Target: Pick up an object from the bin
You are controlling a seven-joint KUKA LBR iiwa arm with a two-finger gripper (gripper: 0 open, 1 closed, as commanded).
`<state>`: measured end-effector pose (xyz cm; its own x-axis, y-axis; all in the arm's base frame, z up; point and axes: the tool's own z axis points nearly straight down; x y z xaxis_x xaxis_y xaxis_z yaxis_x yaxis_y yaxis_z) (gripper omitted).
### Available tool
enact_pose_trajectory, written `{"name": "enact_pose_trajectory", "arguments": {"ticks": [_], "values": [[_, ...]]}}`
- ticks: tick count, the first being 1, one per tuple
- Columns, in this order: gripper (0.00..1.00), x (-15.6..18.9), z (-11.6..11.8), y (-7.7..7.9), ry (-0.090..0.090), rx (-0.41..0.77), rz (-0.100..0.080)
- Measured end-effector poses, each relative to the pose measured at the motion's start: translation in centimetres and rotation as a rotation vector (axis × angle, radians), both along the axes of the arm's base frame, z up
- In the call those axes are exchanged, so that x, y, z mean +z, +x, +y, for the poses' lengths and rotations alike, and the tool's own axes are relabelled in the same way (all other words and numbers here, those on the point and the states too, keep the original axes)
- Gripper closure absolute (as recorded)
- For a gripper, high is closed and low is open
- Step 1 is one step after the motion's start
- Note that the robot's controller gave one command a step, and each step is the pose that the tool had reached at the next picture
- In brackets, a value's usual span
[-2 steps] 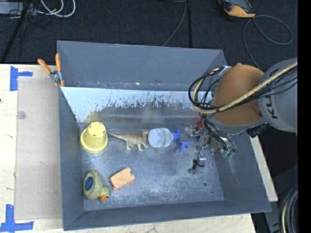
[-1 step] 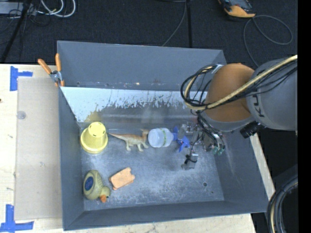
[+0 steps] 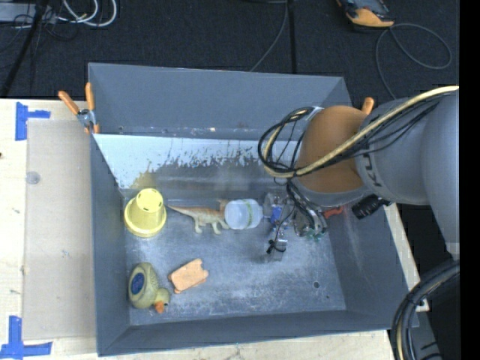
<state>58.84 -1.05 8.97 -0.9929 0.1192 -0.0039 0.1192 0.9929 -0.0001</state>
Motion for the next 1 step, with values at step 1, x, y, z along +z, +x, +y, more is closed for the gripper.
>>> {"name": "enact_pose_trajectory", "arguments": {"ticks": [1], "values": [[0.00, -1.13, 3.25, 1.20, -0.002, 0.017, 0.001]]}}
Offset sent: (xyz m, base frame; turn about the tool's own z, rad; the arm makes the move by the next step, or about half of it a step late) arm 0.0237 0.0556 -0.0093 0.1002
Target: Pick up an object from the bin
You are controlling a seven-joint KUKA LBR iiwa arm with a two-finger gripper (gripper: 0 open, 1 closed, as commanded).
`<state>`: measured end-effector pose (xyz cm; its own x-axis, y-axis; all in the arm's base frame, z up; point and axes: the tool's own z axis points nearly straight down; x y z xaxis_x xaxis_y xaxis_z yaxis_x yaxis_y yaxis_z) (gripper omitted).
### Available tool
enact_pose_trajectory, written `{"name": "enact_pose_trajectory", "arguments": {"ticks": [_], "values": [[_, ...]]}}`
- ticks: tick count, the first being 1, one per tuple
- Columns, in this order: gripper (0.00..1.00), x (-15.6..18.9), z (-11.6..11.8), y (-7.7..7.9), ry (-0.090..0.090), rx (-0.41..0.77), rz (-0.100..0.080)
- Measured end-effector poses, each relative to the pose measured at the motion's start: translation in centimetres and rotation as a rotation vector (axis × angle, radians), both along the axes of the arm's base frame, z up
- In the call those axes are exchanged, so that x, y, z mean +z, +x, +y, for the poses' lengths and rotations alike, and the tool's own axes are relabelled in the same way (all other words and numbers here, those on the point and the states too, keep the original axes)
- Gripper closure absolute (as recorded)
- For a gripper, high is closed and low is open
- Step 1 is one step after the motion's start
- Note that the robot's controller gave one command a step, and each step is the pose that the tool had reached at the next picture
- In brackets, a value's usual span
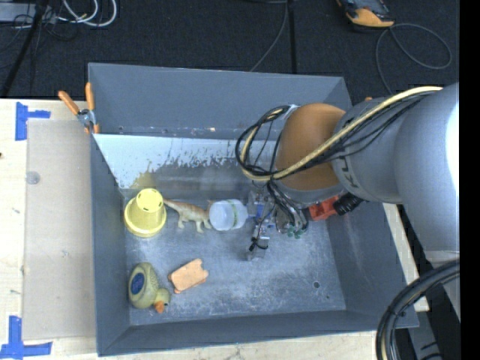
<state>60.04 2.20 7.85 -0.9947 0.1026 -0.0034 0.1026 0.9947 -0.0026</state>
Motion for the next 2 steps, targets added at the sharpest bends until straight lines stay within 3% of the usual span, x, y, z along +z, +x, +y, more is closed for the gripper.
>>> {"name": "enact_pose_trajectory", "arguments": {"ticks": [1, 2], "values": [[0.00, 0.1, 1.7, 0.8, 0.001, -0.105, 0.000], [1.00, 0.0, 4.5, 1.2, 0.000, -0.212, -0.001]]}}
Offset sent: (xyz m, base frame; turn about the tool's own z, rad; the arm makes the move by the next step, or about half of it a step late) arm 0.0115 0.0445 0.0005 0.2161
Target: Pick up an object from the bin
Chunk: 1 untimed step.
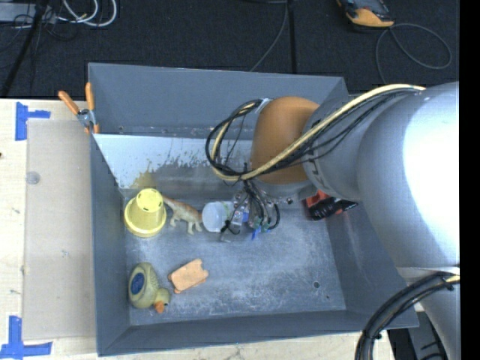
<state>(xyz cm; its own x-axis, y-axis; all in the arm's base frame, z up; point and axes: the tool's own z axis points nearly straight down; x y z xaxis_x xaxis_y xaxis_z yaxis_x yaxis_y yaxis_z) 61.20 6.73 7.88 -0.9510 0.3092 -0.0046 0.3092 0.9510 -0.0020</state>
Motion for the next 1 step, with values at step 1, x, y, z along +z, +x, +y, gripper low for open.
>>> {"name": "enact_pose_trajectory", "arguments": {"ticks": [1], "values": [[1.00, 0.00, 0.00, 0.00, 0.000, 0.001, 0.000]]}}
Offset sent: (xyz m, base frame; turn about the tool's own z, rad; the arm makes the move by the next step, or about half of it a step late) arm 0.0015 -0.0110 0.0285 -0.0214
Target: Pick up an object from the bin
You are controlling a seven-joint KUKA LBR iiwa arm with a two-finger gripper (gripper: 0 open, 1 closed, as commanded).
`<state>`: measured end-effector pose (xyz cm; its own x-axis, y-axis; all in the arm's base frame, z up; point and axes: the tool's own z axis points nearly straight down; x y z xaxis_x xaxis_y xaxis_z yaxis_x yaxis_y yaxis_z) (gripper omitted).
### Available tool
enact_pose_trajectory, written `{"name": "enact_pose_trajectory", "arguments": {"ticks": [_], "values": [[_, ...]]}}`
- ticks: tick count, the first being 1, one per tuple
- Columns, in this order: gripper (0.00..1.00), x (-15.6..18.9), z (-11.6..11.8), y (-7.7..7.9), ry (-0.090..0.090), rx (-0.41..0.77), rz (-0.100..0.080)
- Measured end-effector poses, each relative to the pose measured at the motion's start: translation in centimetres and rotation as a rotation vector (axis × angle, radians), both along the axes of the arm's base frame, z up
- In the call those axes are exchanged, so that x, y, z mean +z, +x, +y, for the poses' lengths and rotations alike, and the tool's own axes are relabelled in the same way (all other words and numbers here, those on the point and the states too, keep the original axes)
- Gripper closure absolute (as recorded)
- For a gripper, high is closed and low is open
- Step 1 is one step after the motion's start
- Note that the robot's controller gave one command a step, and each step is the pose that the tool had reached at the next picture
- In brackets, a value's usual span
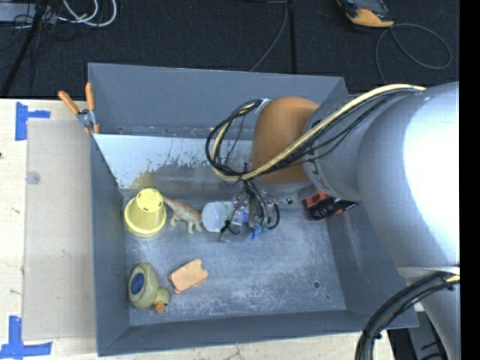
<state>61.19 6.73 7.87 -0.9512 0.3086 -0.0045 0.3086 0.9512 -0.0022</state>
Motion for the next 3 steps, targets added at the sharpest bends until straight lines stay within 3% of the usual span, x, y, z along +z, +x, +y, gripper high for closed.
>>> {"name": "enact_pose_trajectory", "arguments": {"ticks": [3], "values": [[1.00, 6.8, -1.0, 0.5, -0.001, 0.032, 0.002]]}}
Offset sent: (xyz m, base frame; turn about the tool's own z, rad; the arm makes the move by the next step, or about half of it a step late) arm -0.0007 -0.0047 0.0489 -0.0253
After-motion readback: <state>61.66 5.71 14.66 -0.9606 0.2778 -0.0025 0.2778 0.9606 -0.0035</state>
